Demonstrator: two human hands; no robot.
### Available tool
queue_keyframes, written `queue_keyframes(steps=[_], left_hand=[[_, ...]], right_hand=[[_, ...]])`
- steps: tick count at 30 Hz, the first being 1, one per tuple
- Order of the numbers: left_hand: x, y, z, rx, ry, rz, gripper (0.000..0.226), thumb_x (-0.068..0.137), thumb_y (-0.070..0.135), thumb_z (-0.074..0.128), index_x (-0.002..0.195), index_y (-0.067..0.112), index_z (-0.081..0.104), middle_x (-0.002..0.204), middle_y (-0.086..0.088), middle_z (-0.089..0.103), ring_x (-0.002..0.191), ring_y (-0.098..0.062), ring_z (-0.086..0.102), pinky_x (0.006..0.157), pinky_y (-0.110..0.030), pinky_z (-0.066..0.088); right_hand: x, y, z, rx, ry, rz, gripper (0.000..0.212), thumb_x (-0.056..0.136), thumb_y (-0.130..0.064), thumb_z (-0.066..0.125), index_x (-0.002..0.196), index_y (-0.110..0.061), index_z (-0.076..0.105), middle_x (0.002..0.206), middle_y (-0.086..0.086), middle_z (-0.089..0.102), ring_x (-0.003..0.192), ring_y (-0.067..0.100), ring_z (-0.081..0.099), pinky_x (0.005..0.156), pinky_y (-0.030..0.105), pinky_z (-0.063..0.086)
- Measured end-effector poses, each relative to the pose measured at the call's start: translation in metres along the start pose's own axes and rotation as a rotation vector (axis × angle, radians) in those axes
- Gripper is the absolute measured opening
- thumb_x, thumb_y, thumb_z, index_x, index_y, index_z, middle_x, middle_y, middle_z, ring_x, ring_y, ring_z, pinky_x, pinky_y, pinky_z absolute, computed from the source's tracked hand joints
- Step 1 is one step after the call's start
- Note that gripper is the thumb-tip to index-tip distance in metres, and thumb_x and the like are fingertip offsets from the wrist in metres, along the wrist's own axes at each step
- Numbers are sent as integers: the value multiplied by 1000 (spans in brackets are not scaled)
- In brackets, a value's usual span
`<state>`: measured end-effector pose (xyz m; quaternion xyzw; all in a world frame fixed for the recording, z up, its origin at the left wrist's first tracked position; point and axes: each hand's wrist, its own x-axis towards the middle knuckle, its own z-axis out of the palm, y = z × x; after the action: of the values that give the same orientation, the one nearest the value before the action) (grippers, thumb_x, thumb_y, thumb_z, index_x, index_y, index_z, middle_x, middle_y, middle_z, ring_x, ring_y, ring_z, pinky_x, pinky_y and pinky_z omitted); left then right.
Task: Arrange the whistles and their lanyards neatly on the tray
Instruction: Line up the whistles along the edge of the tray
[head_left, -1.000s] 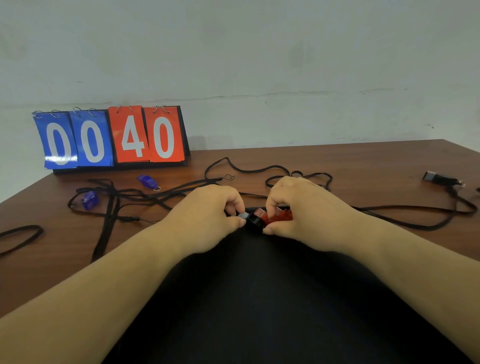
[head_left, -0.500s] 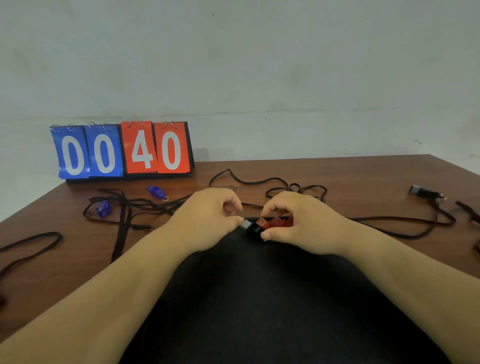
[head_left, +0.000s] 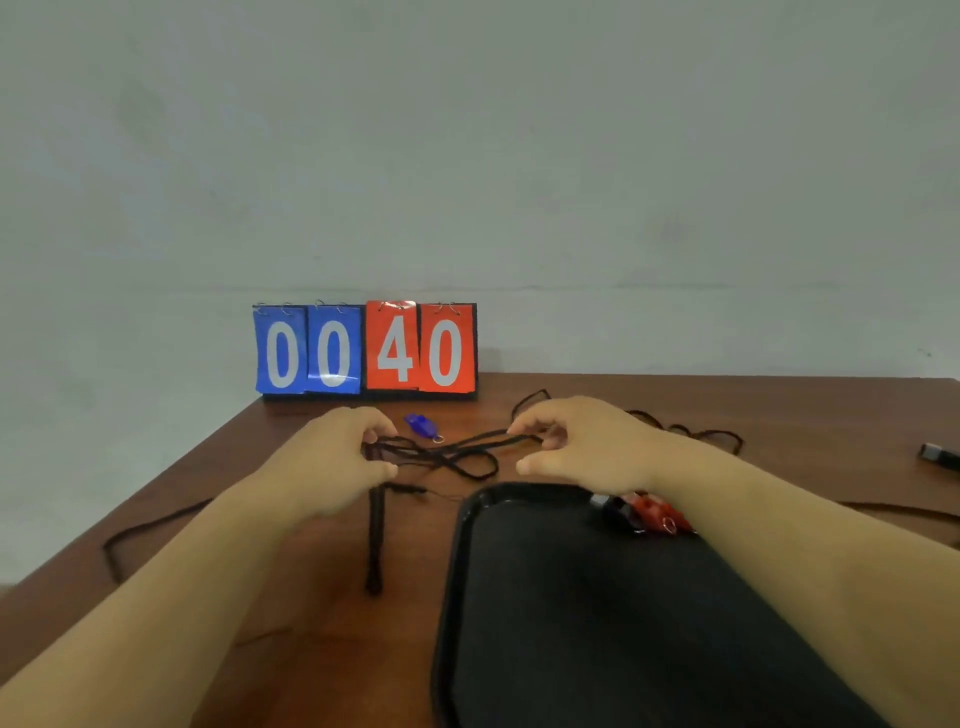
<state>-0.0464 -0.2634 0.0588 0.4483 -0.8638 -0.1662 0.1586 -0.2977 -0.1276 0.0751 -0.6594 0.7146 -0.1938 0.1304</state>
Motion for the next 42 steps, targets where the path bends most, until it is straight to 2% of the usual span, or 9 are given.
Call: queue_keyframes(steps=[3,8,14,19,22,27,33,38,42], left_hand=[[4,-28,-5,36,27,-28,48,87,31,80,130,33,59,123,9,56,102,-7,56,87,-23,46],[40,-69,-17,25,29,-86,49,88,31,79,134,29,60,128,5,59,105,-10,58,94,-29,51],[71,-92,5,96,18,-77,33,96,49,61,127,37,65,119,6,62,107,-17,59,98,-42,54],[80,-102,13,217,39,-70,40,96,58,56,128,37,67,120,4,59,112,-20,53,97,-45,52],[80,-101,13,300,58,-59,41,95,57,58,130,36,66,115,1,48,107,-21,48,93,-39,50],[73,-97,13,283,-55,-18,41,99,39,61,140,34,59,132,1,59,118,-22,57,100,-41,52],[53,-72,-14,380,135,7,33,98,31,65,131,33,62,118,3,66,108,-18,62,95,-37,55],[14,-8,-49,192,138,192,33,95,33,69,127,38,61,119,10,65,102,-10,60,80,-25,45],[-19,59,-35,-4,-170,394,30,90,35,75,118,41,65,106,20,65,86,1,59,71,-12,41]], right_hand=[[37,-21,19,-15,-36,-1,46,91,-45,69,135,-35,60,126,-15,61,113,8,59,104,33,48],[100,-42,44,-119,-15,10,49,97,-40,62,144,-30,53,148,-6,54,132,15,52,110,34,41],[170,-55,73,-217,19,98,57,102,-42,53,153,-19,43,156,5,45,140,26,45,113,36,37],[206,-54,102,-267,-23,195,38,101,-41,57,124,-13,68,113,7,69,104,25,64,94,36,53],[212,-51,108,-236,10,212,30,98,-38,63,117,-15,71,105,5,70,96,22,64,88,35,54],[190,-47,92,-168,85,176,29,93,-36,71,118,-23,65,115,1,67,101,18,60,83,29,48],[117,-44,37,-162,223,66,30,88,-46,74,110,-30,60,112,-6,66,95,11,60,81,23,47],[22,-35,-17,-215,38,46,36,79,-55,79,102,-32,63,97,-11,63,88,9,60,73,22,47],[-44,-10,-28,-292,-208,113,39,79,-56,78,102,-30,62,99,-8,62,87,9,58,73,25,46]])
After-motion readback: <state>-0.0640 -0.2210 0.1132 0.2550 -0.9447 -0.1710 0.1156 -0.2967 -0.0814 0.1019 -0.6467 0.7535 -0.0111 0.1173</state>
